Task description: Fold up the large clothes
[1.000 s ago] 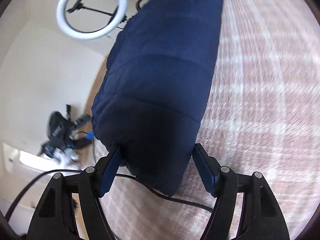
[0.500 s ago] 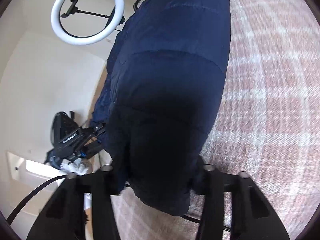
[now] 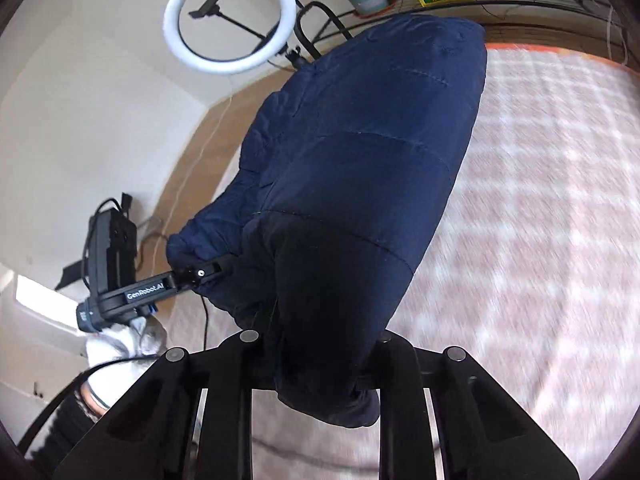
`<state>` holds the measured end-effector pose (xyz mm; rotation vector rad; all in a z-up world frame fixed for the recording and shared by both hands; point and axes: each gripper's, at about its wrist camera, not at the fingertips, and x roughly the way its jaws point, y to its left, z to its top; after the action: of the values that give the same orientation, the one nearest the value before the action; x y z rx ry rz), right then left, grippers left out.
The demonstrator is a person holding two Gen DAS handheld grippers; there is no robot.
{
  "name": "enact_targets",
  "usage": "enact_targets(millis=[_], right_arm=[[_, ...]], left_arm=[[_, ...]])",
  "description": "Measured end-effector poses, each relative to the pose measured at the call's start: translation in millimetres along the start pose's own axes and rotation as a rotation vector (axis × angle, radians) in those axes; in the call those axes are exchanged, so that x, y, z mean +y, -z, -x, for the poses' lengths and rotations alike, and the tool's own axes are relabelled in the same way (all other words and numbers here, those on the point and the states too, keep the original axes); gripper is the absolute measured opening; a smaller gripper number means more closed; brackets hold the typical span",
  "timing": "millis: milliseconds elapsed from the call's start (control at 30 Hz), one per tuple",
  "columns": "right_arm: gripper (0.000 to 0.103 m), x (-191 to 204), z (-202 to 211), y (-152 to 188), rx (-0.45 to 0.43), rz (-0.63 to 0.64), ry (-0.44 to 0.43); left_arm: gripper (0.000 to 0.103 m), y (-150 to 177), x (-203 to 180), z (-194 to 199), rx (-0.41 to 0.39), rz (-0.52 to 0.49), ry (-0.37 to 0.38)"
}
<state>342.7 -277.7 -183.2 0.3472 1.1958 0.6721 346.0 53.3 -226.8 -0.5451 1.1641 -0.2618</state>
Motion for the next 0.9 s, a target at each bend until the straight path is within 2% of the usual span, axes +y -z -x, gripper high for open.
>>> enact_targets(millis=[233, 333, 400, 433, 500, 567, 667, 767, 900], right_arm=[[0.019, -12.4, 63.3, 70.0, 0.036, 0.006, 0.039], [0.019, -22.0, 85.4, 98.5, 0.039, 0.0, 0.063], [0.022, -26.1, 92.9, 112.3, 0.049, 0.0, 0.077], [0.028, -28.5, 98.2, 119.5, 0.055, -0.006, 0.084], [0.033, -27.5, 109.6, 128.7, 0.046, -0.002, 0.101], [0.038, -20.3, 131.0, 141.0, -0.002, 0.044, 0.147], [0.038, -5.4, 165.4, 150.6, -0.093, 0.1, 0.206], [0.038, 9.4, 216.9, 167.6, -0.21, 0.145, 0.23], [0.038, 44.4, 283.5, 189.6, -0.38, 0.208, 0.273]], left_arm=[[0.016, 80.6, -47.6, 13.6, 0.079, -0.048, 0.026], [0.016, 118.5, -70.3, 15.4, 0.09, -0.105, 0.029], [0.021, 136.1, -82.5, 16.1, 0.105, -0.145, 0.002], [0.021, 140.1, -86.9, 17.8, 0.107, -0.153, -0.006], [0.024, 148.2, -95.0, 28.8, 0.092, -0.186, -0.03], [0.028, 152.2, -102.2, 45.5, 0.064, -0.215, -0.049], [0.028, 158.8, -108.8, 79.9, 0.006, -0.251, -0.07], [0.028, 176.9, -108.0, 134.4, -0.067, -0.285, -0.055], [0.028, 204.1, -122.6, 221.5, -0.208, -0.364, -0.057]])
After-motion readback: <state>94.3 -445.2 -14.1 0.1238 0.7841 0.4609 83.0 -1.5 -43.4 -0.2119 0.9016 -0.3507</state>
